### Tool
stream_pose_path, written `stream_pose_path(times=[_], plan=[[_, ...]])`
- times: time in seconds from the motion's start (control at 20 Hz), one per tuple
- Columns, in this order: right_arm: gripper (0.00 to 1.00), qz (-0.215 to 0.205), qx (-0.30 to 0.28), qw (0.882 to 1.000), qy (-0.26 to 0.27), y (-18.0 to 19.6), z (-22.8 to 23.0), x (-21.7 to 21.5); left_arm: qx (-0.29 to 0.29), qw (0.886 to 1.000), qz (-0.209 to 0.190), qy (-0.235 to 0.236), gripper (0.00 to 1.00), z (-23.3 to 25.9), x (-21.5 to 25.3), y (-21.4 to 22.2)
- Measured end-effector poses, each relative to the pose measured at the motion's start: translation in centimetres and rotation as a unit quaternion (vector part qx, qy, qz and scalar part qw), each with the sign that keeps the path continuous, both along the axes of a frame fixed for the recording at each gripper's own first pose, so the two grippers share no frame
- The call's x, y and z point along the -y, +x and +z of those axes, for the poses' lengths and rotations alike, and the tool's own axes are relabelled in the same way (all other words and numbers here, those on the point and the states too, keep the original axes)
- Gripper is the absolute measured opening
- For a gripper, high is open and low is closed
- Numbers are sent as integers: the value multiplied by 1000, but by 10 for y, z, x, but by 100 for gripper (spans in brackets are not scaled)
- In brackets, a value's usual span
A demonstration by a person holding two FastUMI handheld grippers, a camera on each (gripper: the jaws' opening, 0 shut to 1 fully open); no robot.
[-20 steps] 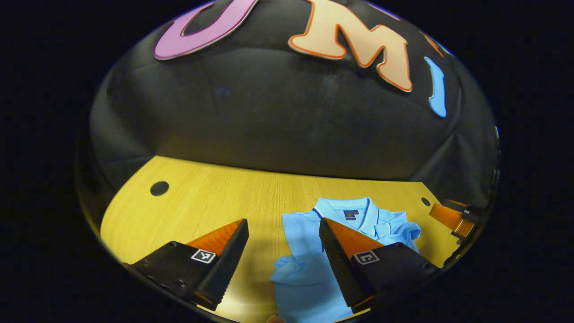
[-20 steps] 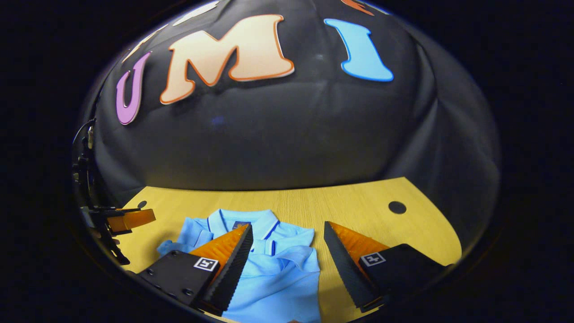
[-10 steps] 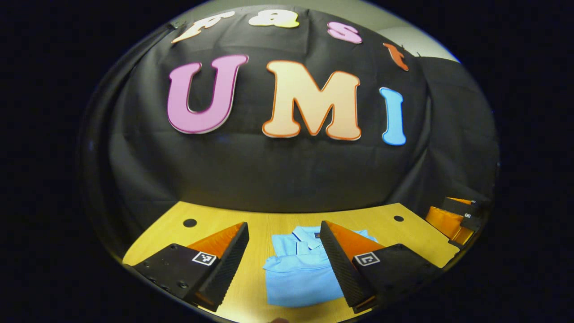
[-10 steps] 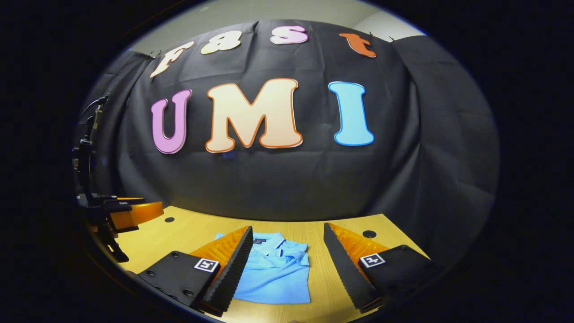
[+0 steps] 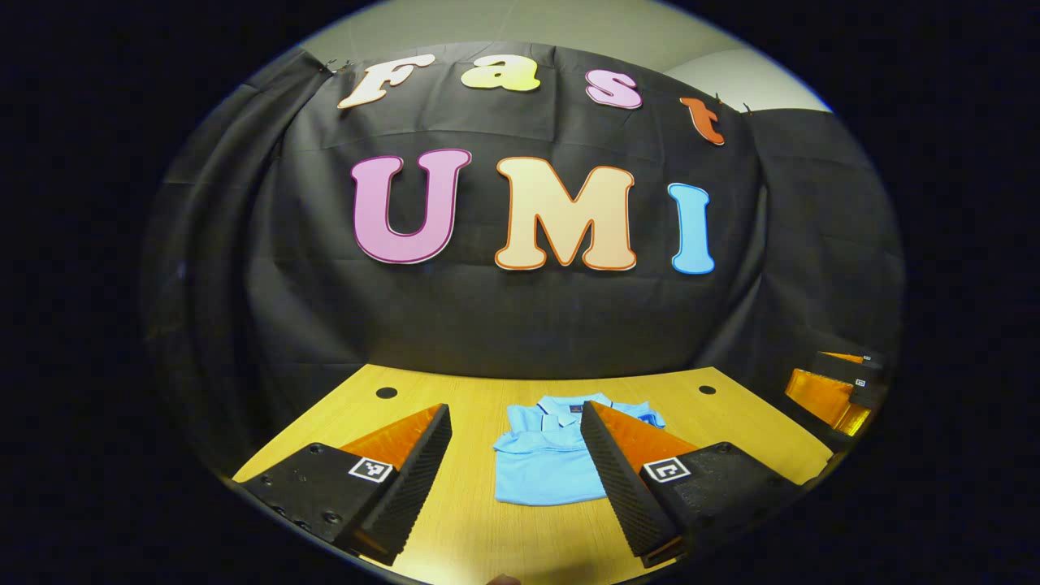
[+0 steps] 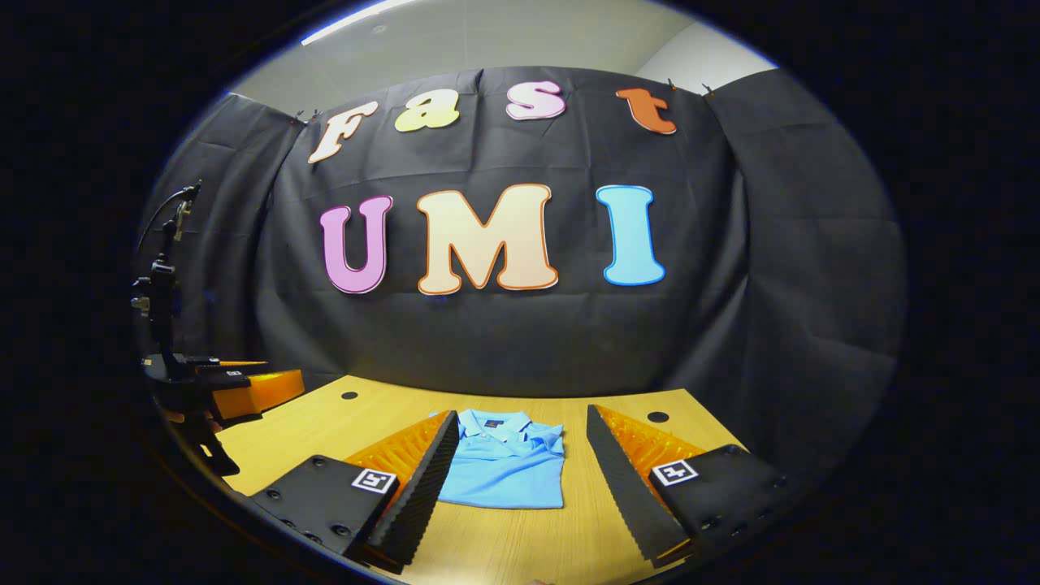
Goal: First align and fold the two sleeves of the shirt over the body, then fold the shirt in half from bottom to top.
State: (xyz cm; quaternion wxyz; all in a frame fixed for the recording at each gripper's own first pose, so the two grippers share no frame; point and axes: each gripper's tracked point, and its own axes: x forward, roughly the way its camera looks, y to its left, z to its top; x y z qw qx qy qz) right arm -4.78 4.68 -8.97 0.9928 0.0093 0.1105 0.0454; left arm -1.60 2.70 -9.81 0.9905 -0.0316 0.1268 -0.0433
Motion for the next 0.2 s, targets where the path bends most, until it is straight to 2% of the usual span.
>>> stream_pose_path(times=[0.1,0.15,0.2], plan=[[98,2,-3,1000,3,-10,1,-1,3,1000,0,3,96,4,1,-8],[95,3,-5,1000,4,-13,3,-1,8,1000,0,2,95,7,3,-9],[98,3,-2,1000,7,-14,7,-2,10,1000,-1,2,95,10,5,-11]])
